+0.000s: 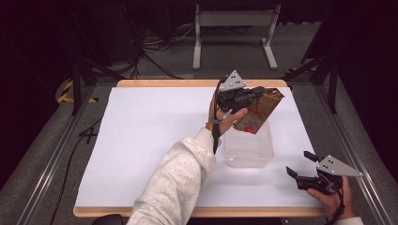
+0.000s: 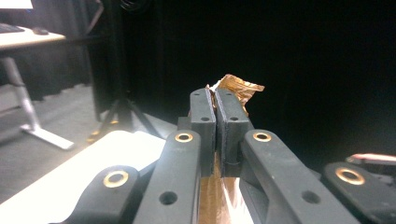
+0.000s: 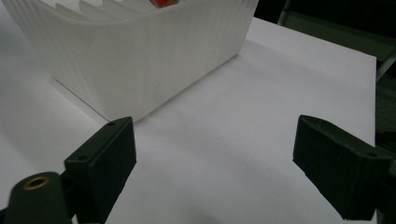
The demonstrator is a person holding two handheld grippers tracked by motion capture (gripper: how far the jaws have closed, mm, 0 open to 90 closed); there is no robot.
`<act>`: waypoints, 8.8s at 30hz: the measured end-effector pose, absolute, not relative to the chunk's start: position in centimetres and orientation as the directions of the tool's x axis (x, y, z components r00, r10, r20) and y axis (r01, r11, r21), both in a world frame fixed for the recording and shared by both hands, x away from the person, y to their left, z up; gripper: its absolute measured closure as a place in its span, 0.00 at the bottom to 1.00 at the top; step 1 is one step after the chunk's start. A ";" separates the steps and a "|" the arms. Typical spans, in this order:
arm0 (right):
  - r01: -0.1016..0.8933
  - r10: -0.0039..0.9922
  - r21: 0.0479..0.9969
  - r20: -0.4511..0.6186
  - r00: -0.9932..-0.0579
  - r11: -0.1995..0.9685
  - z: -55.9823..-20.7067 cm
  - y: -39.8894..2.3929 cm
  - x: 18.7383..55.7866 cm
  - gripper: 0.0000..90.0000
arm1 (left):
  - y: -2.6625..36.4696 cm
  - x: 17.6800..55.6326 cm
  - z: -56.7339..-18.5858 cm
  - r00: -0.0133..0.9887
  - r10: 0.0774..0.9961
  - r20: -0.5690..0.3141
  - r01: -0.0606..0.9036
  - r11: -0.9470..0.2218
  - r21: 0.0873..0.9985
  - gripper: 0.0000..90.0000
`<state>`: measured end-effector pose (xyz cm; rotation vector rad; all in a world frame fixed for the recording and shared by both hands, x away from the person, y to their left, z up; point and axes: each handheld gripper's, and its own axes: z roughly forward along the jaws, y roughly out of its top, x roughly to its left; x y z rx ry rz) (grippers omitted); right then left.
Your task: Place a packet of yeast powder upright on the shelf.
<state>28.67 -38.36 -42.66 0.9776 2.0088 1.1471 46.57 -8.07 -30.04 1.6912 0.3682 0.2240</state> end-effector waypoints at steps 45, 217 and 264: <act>0.275 0.823 0.894 -0.159 -0.546 0.355 -42.1 -38.1 28.3 0.15 | -2.1 45.3 -34.1 0.943 0.333 0.004 0.110 -0.323 0.940 0.96; 0.251 0.757 0.868 -0.194 -0.624 0.429 -42.2 -34.8 31.0 0.17 | 21.5 34.8 -42.2 0.666 0.699 0.260 0.333 -0.591 0.735 0.07; 0.234 0.783 0.888 -0.193 -0.591 0.396 -41.8 -35.7 30.1 0.17 | 29.3 31.3 -45.0 0.503 0.862 0.056 0.395 -0.287 0.873 0.06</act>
